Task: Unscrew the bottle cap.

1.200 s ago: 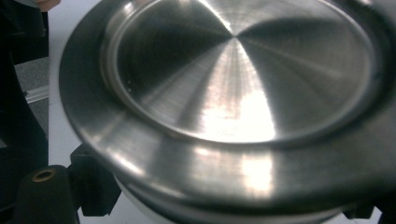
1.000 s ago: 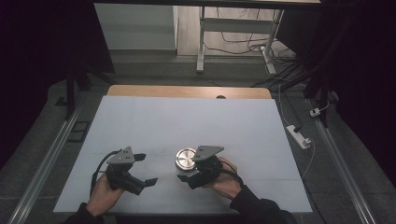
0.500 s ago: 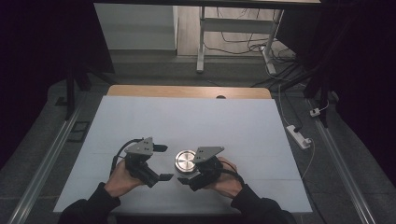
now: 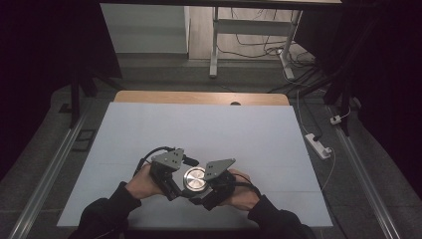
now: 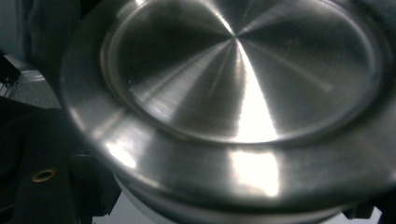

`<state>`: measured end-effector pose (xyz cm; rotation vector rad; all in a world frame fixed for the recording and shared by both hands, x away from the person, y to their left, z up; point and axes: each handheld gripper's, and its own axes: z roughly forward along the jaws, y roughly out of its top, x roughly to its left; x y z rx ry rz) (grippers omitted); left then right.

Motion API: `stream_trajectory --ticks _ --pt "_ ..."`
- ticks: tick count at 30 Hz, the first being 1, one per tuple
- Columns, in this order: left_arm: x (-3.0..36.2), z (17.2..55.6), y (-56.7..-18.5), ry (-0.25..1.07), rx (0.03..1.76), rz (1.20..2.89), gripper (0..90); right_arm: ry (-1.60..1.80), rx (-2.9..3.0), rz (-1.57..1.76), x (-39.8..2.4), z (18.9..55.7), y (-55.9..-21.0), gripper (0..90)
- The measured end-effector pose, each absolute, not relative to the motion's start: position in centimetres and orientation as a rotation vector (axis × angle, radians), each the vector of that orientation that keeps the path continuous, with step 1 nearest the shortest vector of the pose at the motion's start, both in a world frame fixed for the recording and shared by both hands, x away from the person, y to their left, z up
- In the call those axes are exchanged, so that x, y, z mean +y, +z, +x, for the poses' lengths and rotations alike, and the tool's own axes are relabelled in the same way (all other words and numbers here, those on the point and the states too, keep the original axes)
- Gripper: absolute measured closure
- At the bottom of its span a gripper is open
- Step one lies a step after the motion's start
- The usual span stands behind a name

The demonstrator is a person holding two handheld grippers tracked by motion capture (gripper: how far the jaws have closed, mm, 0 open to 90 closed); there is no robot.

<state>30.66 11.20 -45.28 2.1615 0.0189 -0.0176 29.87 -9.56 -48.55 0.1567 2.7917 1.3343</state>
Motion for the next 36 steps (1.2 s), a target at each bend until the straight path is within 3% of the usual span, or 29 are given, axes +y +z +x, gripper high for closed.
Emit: stream_trajectory --ticks 5,12,23,29,31,36 --pt "11.2 30.4 -45.2 0.003 -0.008 2.144 17.9 1.343 2.795 0.144 -9.6 29.8 -48.4 14.4" --pt "11.1 30.4 -45.5 0.044 0.107 2.105 18.7 1.339 2.768 0.2 -9.8 30.0 -48.2 14.4" --pt "9.0 29.5 -45.3 0.231 0.52 2.051 18.5 1.303 2.614 0.55 -10.1 31.0 -48.3 14.5" --pt "9.8 29.9 -44.6 0.178 0.466 2.024 3.3 1.335 2.606 0.545 -10.3 30.9 -48.2 14.4" --pt "11.3 30.2 -44.0 0.107 0.365 2.027 3.5 1.354 2.623 0.486 -10.4 30.8 -48.0 14.4" --pt "12.5 30.3 -44.1 0.08 0.174 2.127 5.0 1.362 2.693 0.361 -10.2 30.6 -48.1 14.5"
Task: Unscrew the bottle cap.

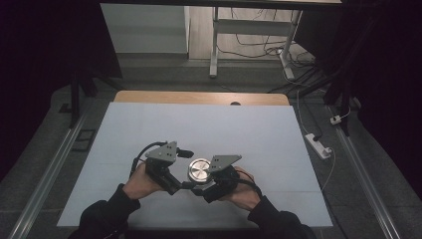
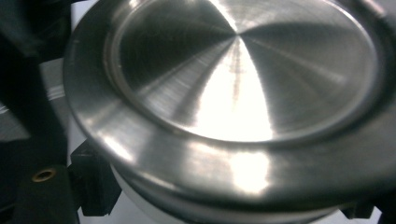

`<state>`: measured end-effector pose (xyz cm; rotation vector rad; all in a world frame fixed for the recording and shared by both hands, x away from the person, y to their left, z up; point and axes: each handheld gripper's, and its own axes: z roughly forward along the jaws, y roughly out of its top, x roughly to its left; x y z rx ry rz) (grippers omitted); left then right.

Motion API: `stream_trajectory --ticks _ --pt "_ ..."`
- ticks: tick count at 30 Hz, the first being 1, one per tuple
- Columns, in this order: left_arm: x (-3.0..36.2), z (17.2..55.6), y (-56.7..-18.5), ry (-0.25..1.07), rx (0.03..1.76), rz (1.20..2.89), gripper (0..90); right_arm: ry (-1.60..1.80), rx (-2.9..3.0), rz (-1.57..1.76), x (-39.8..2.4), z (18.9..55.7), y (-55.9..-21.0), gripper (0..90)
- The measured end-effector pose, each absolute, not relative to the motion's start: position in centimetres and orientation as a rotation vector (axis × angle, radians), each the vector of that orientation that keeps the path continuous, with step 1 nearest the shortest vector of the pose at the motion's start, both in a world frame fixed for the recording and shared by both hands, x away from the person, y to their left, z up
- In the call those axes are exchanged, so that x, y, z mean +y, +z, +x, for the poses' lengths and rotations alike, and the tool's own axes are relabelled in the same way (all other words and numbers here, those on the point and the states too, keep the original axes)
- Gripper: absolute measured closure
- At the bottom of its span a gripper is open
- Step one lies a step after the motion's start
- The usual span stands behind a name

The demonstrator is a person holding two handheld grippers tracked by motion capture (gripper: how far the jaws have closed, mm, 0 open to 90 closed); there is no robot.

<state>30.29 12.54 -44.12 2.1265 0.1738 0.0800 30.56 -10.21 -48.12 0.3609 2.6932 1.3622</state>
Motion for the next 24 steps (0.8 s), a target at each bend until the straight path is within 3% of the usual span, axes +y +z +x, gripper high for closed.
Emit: stream_trajectory --ticks 8,15,24 --pt "11.8 29.7 -44.6 0.033 -0.002 2.169 8.0 1.344 2.782 0.163 -9.3 29.4 -48.5 14.5" --pt "11.5 29.1 -44.8 0.032 -0.063 2.147 19.0 1.35 2.798 0.071 -9.1 28.8 -48.4 14.4" --pt "10.1 29.4 -44.9 0.174 0.276 2.124 19.8 1.303 2.719 0.332 -9.5 30.0 -48.5 14.4"
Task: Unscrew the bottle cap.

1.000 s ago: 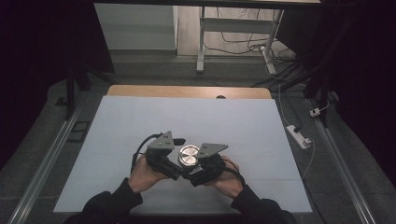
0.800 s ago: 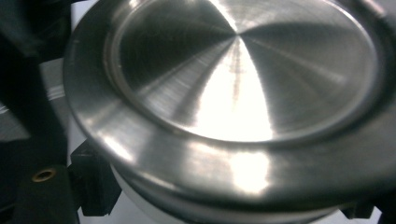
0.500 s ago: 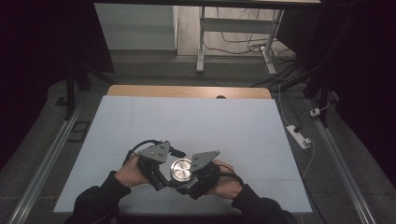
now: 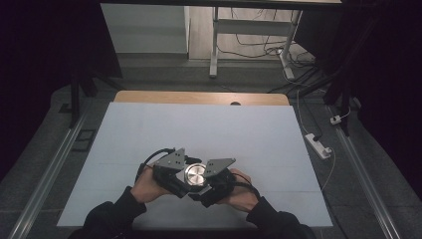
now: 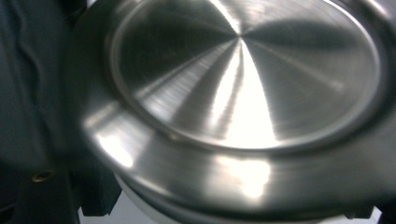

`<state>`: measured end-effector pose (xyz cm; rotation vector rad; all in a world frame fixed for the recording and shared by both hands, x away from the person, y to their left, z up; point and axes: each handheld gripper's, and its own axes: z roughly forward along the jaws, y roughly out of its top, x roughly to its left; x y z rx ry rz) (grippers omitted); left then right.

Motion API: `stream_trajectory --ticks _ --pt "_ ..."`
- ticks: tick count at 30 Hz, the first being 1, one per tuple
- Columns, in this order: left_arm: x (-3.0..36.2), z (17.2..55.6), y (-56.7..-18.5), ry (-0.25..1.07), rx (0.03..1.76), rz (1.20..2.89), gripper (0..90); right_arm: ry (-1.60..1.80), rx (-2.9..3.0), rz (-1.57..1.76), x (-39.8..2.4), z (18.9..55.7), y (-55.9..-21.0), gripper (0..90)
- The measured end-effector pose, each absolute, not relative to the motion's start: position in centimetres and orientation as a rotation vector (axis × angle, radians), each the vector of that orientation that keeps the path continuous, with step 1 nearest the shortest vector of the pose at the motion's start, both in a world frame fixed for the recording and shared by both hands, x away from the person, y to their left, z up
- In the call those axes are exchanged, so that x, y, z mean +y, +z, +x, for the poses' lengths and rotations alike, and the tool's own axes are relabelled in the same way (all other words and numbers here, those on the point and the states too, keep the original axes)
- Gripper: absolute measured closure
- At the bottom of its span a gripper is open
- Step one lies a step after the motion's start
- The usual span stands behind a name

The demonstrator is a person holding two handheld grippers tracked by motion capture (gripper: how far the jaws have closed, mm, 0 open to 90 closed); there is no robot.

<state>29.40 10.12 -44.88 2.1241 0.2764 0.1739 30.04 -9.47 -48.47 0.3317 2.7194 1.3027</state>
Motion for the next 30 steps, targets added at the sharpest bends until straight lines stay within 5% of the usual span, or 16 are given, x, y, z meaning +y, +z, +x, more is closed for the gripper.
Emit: stream_trajectory --ticks 7,14,26,30 --pt "9.0 29.1 -44.9 0.255 0.449 2.076 19.5 1.304 2.635 0.484 -9.9 30.6 -48.4 14.5" --pt "11.9 30.0 -43.6 0.132 0.299 2.043 1.9 1.353 2.639 0.424 -10.2 30.5 -48.1 14.5" --pt "11.7 29.0 -43.9 0.048 -0.038 2.18 7.5 1.39 2.788 0.106 -9.3 29.0 -48.1 14.4" --pt "11.4 28.6 -44.0 0.052 -0.065 2.194 18.2 1.384 2.799 0.062 -9.1 28.7 -48.0 14.5"
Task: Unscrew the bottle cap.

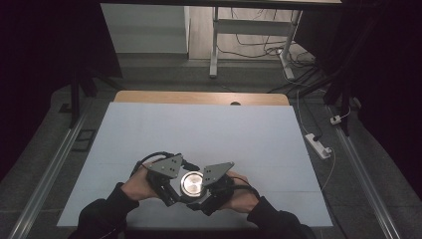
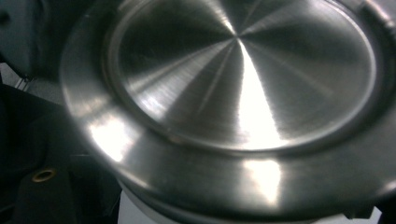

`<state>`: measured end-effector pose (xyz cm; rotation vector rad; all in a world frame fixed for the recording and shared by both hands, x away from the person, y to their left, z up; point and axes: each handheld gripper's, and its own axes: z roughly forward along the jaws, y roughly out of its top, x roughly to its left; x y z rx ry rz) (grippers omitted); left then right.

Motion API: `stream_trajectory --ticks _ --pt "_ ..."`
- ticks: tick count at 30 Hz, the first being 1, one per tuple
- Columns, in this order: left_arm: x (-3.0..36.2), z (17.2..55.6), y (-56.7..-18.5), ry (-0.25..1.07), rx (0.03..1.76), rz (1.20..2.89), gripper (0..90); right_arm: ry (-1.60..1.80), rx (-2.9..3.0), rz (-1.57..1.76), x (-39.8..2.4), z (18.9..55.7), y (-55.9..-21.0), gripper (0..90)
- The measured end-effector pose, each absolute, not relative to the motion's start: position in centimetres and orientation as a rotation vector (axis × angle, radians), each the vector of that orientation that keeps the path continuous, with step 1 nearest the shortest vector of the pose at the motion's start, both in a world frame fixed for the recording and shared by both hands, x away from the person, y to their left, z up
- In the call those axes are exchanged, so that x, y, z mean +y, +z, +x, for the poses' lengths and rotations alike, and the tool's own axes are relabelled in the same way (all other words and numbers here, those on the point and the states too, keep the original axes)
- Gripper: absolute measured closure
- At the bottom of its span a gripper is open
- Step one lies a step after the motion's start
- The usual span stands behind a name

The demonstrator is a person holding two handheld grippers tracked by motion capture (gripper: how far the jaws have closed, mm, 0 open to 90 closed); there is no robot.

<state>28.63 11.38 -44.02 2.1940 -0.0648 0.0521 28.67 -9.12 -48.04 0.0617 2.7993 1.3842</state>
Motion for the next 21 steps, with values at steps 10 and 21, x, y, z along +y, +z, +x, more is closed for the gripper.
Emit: stream_trajectory --ticks 10,21 --pt "10.2 29.3 -44.4 0.201 0.286 2.154 18.8 1.335 2.701 0.333 -9.6 30.1 -48.1 14.4" --pt "10.9 30.2 -44.0 0.092 0.367 2.054 3.3 1.335 2.625 0.447 -10.0 30.6 -48.1 14.4"
